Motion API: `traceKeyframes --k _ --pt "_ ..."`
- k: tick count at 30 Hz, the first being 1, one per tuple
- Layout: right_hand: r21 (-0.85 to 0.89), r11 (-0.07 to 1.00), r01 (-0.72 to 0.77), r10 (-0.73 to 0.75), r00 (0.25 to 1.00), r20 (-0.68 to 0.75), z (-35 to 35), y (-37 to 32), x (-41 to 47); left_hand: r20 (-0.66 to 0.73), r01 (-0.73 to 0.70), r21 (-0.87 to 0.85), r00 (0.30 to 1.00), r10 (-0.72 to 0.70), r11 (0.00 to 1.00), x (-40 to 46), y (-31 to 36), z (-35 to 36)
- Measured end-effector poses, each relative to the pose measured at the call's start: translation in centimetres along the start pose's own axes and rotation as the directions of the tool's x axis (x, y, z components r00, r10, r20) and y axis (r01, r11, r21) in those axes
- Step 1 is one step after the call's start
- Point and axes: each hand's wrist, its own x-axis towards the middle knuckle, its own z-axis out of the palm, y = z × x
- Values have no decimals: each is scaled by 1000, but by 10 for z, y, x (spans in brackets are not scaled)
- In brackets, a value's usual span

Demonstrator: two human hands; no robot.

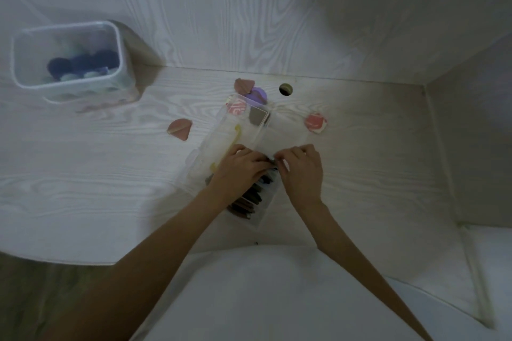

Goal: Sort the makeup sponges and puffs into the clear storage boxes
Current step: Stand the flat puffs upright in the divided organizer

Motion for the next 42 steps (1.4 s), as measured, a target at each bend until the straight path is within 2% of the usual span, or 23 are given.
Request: traceKeyframes --k 5,12,19,26,34,36,38,42 --pt "-132 991 8 -8 1000 3 -5 -5 8 3 3 -5 1000 -3 1000 0 -1 -1" --pt "-149 982 119 -91 979 185 -7 3 16 -30 -34 19 999 34 999 -1 -3 3" --pt "-77 964 253 -238 958 162 -5 8 19 -39 -20 3 999 20 1000 -2 -2 4" --pt "-147 956 254 -201 932 301 2 -1 29 -40 -19 9 999 19 1000 -2 -3 4" --pt "-32 945 325 -292 884 366 -1 10 30 -12 -1 10 1000 1 1000 -4 -5 2" --pt "41 953 300 -293 884 364 -4 17 25 31 23 -20 999 -22 1000 -4 -5 0" --pt "152 966 211 -251 907 339 -8 23 22 78 34 -51 997 -30 998 -4 -5 -1" --pt "323 946 -25 -48 975 216 -14 40 29 143 17 -96 990 -3 995 2 -2 1"
